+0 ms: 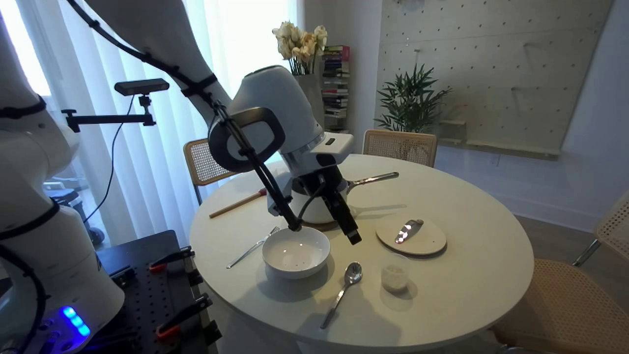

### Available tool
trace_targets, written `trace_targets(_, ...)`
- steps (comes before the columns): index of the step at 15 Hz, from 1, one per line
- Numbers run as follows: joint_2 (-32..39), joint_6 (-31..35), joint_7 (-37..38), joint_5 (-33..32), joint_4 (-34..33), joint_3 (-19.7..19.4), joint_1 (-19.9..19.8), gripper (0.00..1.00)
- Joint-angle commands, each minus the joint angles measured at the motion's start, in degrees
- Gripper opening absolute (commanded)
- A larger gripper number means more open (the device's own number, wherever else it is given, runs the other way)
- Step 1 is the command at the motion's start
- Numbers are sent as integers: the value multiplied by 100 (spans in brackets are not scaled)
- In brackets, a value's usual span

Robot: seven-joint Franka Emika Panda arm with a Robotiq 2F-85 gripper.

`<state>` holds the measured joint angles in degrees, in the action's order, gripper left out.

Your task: Pour the sugar out of the cup into the white pot

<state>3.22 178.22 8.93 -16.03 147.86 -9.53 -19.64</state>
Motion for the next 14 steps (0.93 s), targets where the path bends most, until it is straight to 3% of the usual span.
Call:
trace_targets(1, 544, 268, 218, -8, -409, 3, 96, 100)
trace_targets(8, 1501, 472, 267, 12, -1177, -187, 439, 100)
trace_targets(14, 2156, 538, 520, 38, -1658, -848, 1018, 100)
